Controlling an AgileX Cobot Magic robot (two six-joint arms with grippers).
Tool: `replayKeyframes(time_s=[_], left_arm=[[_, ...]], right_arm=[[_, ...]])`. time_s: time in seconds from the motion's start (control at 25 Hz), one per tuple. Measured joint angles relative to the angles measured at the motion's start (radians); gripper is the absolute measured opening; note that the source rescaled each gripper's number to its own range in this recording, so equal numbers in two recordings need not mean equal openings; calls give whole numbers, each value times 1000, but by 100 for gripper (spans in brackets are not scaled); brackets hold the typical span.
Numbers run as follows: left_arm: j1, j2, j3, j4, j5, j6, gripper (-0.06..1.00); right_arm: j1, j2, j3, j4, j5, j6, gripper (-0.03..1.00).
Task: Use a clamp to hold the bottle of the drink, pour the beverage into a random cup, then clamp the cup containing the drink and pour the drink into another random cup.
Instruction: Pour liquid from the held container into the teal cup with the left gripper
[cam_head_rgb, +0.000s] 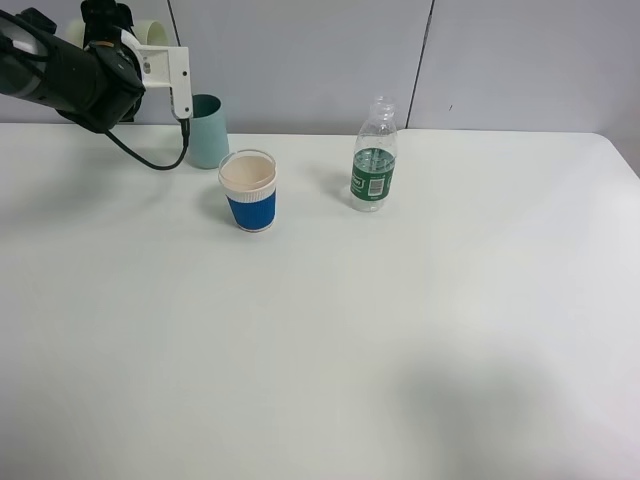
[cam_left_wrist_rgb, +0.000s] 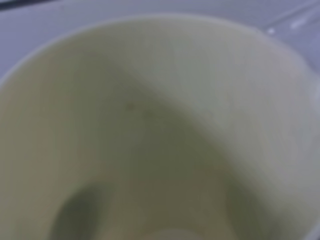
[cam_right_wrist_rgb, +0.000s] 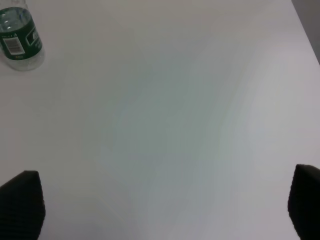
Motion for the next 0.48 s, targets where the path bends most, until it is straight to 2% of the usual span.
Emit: replayKeyframes(time_s=[0.48], left_arm=[[0, 12, -5, 161, -10, 28, 4]], right_arm=[[0, 0, 0, 0, 0, 0, 94]])
